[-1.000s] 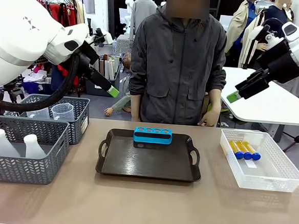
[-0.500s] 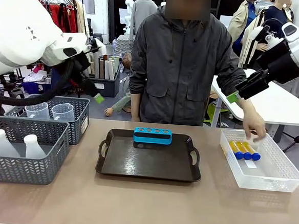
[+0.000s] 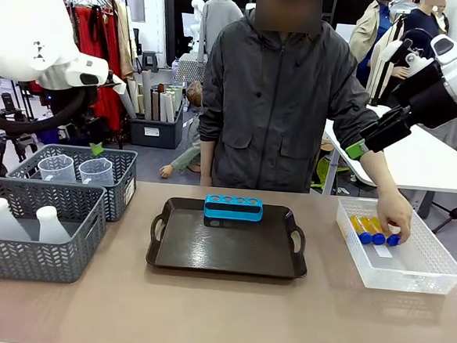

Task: Prepare the laboratory tools.
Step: Pick up one Large Measuring Cup and place it on the Handle tray.

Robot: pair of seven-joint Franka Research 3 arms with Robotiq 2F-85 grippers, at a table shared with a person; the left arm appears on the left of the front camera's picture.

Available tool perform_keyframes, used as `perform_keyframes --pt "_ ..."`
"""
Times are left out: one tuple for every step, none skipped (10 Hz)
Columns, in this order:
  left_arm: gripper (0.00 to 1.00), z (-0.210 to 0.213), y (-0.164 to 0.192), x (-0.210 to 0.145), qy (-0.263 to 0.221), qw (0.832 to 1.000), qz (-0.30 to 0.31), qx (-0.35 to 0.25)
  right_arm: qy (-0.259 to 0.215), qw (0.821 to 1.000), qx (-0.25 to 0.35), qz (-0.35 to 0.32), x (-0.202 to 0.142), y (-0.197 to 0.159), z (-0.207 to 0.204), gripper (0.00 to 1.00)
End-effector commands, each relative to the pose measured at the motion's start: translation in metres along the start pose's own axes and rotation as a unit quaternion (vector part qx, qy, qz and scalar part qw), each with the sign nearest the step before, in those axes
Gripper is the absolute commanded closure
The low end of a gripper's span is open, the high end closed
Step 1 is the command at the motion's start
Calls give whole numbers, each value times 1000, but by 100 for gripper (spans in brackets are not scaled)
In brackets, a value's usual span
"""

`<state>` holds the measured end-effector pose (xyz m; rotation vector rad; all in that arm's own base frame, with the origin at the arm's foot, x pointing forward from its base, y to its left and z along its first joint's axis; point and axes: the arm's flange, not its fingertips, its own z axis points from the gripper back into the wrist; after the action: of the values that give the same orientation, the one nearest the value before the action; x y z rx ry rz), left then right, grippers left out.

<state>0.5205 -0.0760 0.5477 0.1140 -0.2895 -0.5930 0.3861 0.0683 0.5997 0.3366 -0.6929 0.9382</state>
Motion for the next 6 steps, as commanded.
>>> perform_keyframes --pt "0 -8 2 20 23 999 47 14 -13 1000 12 3 -3 0 -1 0" --pt "0 0 0 0 0 1000 0 0 -13 1000 12 3 -3 0 -1 0" --pt "0 0 0 0 0 1000 0 0 -13 1000 12 3 -3 0 -1 0" --pt "0 0 0 0 0 1000 0 0 -13 1000 12 3 -3 0 -1 0" --pt "0 0 0 0 0 1000 0 0 -13 1000 12 3 -3 0 -1 0" --pt "0 -4 2 9 9 1000 12 9 -13 1000 12 3 -3 0 -1 0"
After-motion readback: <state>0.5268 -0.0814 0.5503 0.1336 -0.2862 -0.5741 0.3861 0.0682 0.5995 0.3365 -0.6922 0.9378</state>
